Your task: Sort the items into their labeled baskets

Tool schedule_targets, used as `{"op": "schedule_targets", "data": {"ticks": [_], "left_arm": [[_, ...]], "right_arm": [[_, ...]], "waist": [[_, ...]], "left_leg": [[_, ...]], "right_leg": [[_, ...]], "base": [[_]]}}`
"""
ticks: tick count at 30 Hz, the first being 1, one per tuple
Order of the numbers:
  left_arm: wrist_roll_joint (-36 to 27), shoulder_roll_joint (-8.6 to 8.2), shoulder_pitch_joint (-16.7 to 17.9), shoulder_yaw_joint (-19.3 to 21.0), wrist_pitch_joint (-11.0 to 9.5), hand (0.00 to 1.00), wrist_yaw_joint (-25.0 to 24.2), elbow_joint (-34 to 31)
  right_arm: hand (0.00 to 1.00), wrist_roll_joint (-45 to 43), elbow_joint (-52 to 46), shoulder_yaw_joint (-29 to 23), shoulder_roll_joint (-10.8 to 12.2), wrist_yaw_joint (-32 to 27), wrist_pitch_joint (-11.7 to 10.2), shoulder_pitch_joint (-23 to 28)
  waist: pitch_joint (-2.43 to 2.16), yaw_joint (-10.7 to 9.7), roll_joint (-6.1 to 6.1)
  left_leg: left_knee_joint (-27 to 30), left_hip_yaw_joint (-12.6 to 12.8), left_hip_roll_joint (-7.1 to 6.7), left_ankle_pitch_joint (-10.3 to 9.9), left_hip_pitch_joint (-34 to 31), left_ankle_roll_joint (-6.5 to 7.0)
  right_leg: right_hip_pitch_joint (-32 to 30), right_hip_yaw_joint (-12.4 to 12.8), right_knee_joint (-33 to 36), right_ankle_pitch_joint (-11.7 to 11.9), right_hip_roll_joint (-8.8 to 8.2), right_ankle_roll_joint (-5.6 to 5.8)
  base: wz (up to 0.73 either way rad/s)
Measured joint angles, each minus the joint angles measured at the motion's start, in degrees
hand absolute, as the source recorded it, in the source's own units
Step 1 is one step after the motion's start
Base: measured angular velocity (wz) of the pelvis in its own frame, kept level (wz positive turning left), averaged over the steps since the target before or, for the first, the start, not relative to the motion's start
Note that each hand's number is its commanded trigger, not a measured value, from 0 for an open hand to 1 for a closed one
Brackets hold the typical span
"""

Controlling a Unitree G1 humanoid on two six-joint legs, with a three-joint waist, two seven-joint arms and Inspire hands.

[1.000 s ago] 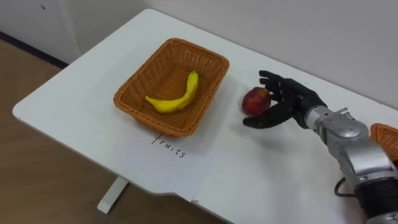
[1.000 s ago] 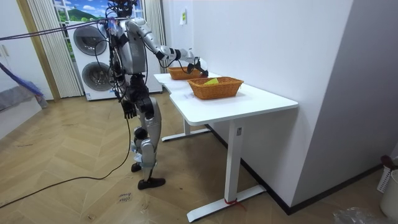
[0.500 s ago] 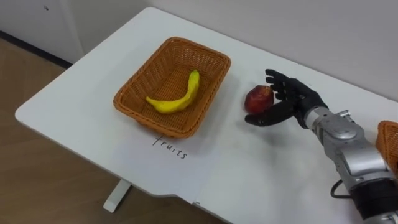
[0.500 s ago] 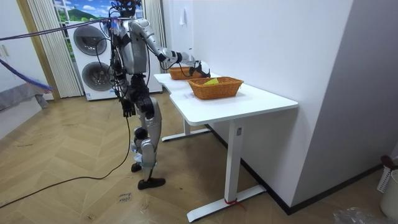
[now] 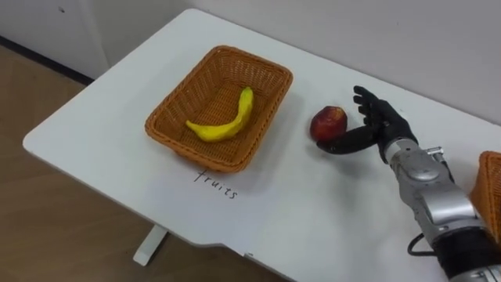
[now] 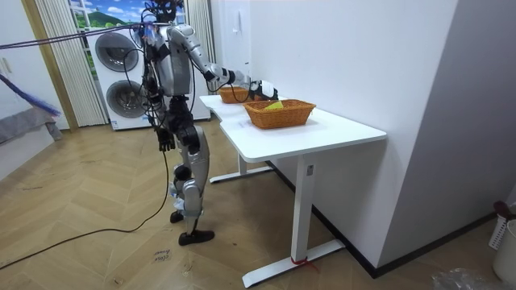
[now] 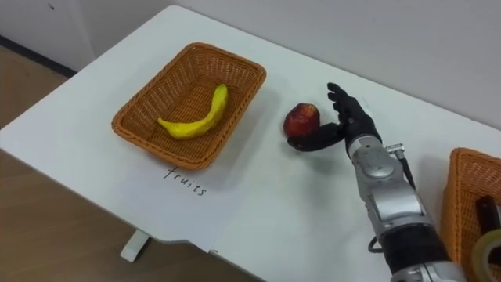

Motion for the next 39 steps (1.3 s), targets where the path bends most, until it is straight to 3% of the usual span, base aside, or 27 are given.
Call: {"op": "schedule_targets", "data": {"ticks": [9,16,18,38,39], "left_arm": [[0.3,-0.48,-0.1,0.0,-0.7,0.0,0.0,-0.4],[0.4,-0.46,-0.1,0.1,-1.6,0.0,0.6,0.5],[0.4,-0.46,-0.1,0.1,-1.9,0.0,0.5,0.9],[0.4,-0.45,-0.2,0.0,-1.9,0.0,0.1,2.4],[0.4,-0.45,-0.2,0.0,-1.9,0.0,0.1,2.4]], "right_arm": [[0.0,0.0,0.1,0.2,1.3,-2.9,-2.5,0.0],[0.0,0.0,2.9,2.3,1.7,-4.6,-3.6,0.0],[0.0,0.1,3.0,2.3,1.9,-4.6,-4.3,0.0],[0.0,0.4,3.8,2.5,2.2,-6.6,-5.2,0.0],[0.53,0.4,3.8,2.5,2.2,-6.6,-5.2,0.0]], "waist": [[-0.96,0.4,1.69],[-0.71,0.6,1.66],[-0.38,0.7,1.59],[-0.4,0.8,1.55],[-0.4,0.8,1.55]], "left_leg": [[0.1,0.1,-0.01,0.0,-0.5,0.02],[0.3,-0.2,-0.12,0.1,0.1,0.07],[0.2,-0.2,-0.1,0.1,-0.1,0.05],[0.7,-0.2,-0.1,0.1,-1.0,0.05],[0.7,-0.2,-0.1,0.1,-1.0,0.05]], "right_leg": [[-0.2,-0.6,-0.1,0.0,-0.09,0.01],[0.8,-1.5,-0.2,-0.1,-0.3,0.1],[0.8,-1.5,-0.2,-0.1,-0.29,0.1],[0.0,-1.6,-0.1,0.0,-0.3,0.08],[0.0,-1.6,-0.1,0.0,-0.3,0.08]], "base": [[0.03],[0.05],[0.0],[0.0],[0.0]]}}
